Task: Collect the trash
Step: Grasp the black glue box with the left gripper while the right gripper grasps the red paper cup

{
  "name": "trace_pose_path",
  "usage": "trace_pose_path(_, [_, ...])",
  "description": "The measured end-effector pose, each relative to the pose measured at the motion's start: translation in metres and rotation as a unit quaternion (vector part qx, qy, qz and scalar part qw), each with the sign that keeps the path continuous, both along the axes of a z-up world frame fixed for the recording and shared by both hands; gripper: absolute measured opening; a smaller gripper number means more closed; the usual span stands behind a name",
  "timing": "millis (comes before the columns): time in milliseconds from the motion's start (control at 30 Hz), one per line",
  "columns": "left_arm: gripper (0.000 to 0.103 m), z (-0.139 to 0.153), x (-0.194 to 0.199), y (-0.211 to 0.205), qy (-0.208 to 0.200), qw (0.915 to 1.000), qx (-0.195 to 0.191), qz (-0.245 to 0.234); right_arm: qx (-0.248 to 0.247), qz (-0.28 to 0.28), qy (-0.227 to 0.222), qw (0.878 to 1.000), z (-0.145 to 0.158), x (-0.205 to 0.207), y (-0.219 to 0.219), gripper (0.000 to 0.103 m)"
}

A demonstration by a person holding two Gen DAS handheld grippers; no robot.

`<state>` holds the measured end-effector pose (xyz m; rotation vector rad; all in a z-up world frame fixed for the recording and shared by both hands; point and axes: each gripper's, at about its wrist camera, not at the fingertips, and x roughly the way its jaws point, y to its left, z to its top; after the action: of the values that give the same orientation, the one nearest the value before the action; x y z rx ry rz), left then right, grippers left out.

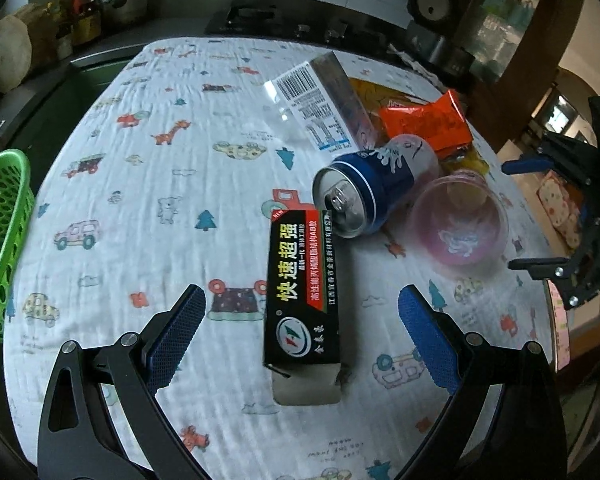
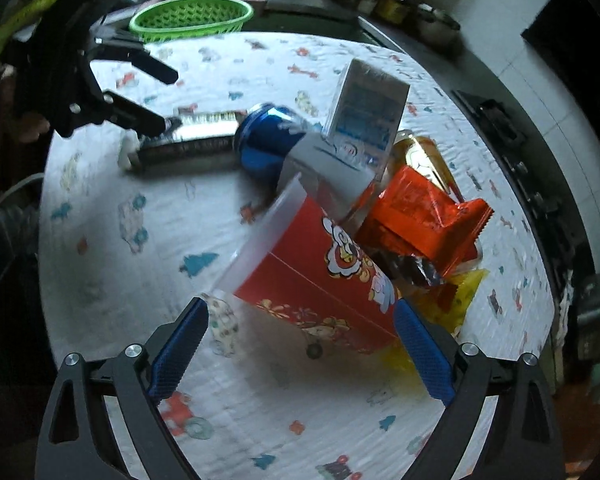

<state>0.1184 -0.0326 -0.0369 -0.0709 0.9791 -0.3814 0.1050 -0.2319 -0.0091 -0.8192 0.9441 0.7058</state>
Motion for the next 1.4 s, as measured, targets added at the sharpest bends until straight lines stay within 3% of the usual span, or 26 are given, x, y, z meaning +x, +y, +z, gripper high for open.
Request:
trace_pose_path(200, [0.094,-0.008,0.010,-0.010,0.012,0.9998,0.013,-0.006,-0.017,0.026,-0.016,0.999,-0.016,0.009,0.002,0.092])
trace_pose_path(500, [0.080,-0.018,0.022,-0.017,0.027,0.9993,0.018,-0.016,-0.037,0.072,-0.041,0.996,-0.034,0.017,0.017,0.092])
trace_pose_path(667, [0.072,-0.022,0.026,-0.019,0.031,0.9990,0.026,-0.020,-0.026,0.055,-0.036,0.997,-0.034,0.024,0.022,0.092])
trace_pose_path(800, [0.070,-0.024,0.030,-0.018,0.034,0.9989,0.030,-0.015,-0.009,0.039,-0.009,0.999,-0.030,0.025,0.026,0.091])
trace_pose_path(967, [0.053,-0.028,0.031,-0.018,0.036,0.9986,0.034,-0.019,0.013,0.017,0.025,0.999,-0.026,0.026,0.034,0.090])
trace_pose_path(1400, [0.050,-0.028,0.033,-0.020,0.033,0.9983,0.044,-0.017,0.027,0.014,0.019,0.999,-0.040,0.023,0.050,0.091])
